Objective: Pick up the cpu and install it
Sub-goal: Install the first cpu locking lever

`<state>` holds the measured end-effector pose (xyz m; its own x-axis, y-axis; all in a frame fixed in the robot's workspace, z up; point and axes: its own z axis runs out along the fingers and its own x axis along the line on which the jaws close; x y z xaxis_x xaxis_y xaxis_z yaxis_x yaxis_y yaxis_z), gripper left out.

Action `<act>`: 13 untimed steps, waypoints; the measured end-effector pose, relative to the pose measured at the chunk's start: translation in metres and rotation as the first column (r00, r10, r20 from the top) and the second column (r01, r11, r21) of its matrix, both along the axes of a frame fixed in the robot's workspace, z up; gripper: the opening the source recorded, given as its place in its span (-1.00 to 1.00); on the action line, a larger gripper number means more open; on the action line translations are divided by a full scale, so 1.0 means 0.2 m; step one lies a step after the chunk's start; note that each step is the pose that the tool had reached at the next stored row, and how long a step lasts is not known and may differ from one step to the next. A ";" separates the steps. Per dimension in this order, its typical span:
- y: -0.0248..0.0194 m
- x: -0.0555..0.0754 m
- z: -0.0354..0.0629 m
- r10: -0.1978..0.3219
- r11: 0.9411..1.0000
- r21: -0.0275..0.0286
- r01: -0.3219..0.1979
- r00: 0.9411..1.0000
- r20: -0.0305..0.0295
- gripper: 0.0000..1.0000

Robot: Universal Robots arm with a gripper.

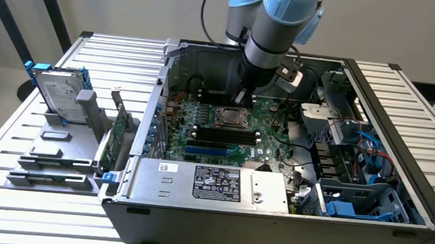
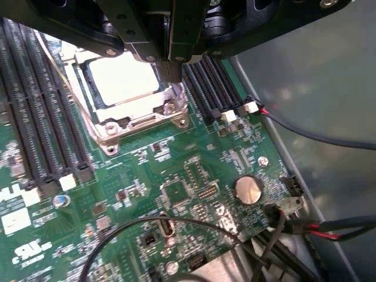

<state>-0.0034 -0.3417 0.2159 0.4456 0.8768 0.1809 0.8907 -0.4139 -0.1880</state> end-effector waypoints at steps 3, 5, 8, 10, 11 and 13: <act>-0.038 0.00 0.019 0.000 1.000 0.000 0.000 1.000 0.000 -0.79; -0.060 -0.02 0.026 0.000 1.000 0.000 0.000 1.000 0.000 -0.79; -0.083 -0.05 0.033 0.000 1.000 0.000 0.000 1.000 0.000 -0.79; -0.101 -0.07 0.040 0.000 1.000 0.000 0.000 1.000 0.000 -0.79; -0.111 -0.08 0.044 0.000 1.000 0.000 0.000 1.000 0.000 -0.79; -0.132 -0.10 0.055 0.000 1.000 0.000 0.000 1.000 0.000 -0.79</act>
